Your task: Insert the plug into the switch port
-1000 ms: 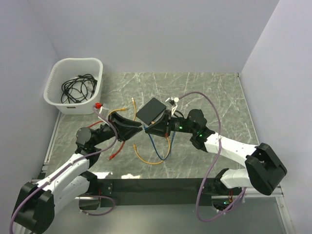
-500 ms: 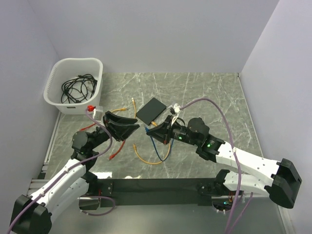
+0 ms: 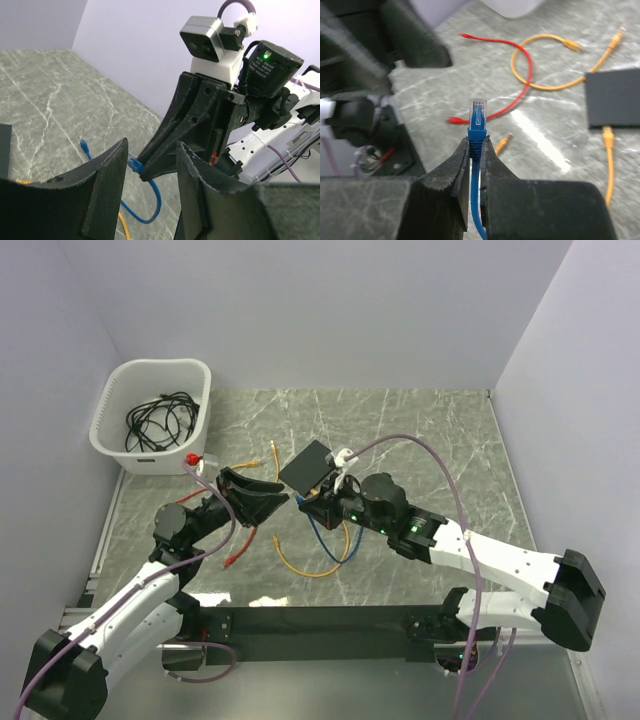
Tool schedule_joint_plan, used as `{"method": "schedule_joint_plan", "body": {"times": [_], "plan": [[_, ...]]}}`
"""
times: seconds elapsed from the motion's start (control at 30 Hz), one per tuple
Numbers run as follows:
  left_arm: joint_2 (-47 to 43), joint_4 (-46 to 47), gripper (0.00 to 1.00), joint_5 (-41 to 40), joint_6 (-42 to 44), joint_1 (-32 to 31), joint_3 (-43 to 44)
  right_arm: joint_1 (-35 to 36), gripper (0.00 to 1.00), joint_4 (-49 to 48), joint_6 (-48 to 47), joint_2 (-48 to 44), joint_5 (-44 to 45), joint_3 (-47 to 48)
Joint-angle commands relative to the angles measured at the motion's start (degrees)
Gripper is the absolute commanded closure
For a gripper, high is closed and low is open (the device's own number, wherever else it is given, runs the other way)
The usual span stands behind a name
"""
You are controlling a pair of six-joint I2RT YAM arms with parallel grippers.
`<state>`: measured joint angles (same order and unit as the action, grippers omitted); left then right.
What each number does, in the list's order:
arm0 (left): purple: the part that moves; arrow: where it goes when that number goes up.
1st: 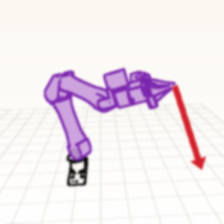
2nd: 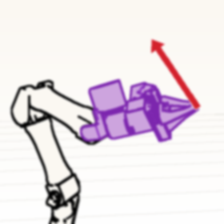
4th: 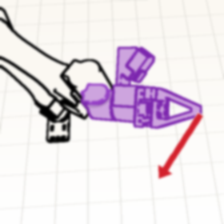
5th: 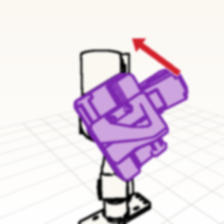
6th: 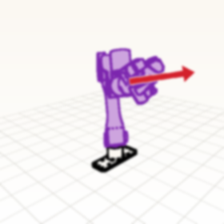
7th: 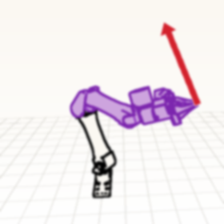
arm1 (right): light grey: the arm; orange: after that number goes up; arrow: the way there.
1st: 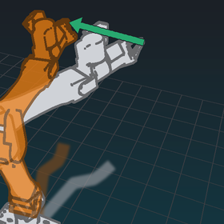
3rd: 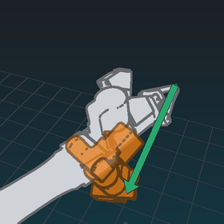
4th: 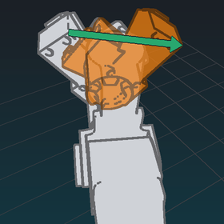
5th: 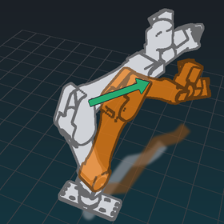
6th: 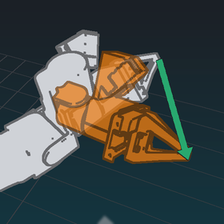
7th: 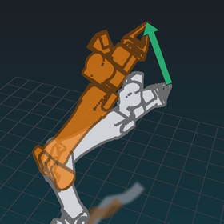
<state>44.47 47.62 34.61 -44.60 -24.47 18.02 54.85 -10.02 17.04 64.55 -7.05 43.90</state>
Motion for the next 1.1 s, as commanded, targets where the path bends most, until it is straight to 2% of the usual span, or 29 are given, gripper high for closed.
{"method": "schedule_joint_plan", "body": {"times": [0.0,0.1,0.23,0.4,0.57,0.67,0.73,0.77,0.83,0.87,1.0,1.07], "plan": [[0.4,-0.7,0.51,-1.2,1.5,-0.2,2.0,0.4,1.0,4.2,-2.3,2.2,5.3,4.6],[0.5,-3.4,0.51,-3.1,2.7,-0.2,2.6,0.4,1.0,5.7,-2.8,4.5,4.9,6.1],[1.8,-8.5,0.51,-6.1,4.4,-0.2,4.1,0.4,1.0,9.4,-3.4,7.3,9.1,8.0],[2.3,-11.6,0.5,-9.1,5.6,-0.2,4.7,0.4,1.0,9.3,-4.9,7.7,14.6,7.0],[2.5,-22.1,0.49,-22.9,7.8,-0.2,7.3,0.4,1.0,5.1,-4.8,3.7,17.8,2.1],[3.9,-26.1,0.47,-26.9,8.9,-0.2,9.3,0.3,1.0,2.4,-4.7,1.3,20.8,-0.8],[4.2,-27.8,0.42,-28.2,9.4,-0.2,10.4,0.4,1.0,0.2,-6.0,0.1,22.9,-2.2],[4.5,-28.1,0.33,-29.2,10.0,-0.2,11.1,0.3,1.0,0.0,-6.7,-0.2,23.3,-3.0],[4.8,-28.3,0.22,-33.0,10.1,-0.2,11.6,0.1,1.0,0.2,-8.2,-0.8,24.6,-3.3],[5.3,-28.0,0.13,-34.3,10.0,-0.2,11.9,-0.5,1.0,0.4,-8.4,-1.0,25.6,-3.3],[7.6,-25.5,0.07,-39.9,10.8,-0.2,12.3,-5.2,1.0,3.8,-7.7,-1.1,26.4,-1.8],[9.9,-25.5,0.02,-44.0,10.7,-0.1,13.2,-8.3,1.0,5.2,-6.1,-1.0,23.4,-1.4]]}}
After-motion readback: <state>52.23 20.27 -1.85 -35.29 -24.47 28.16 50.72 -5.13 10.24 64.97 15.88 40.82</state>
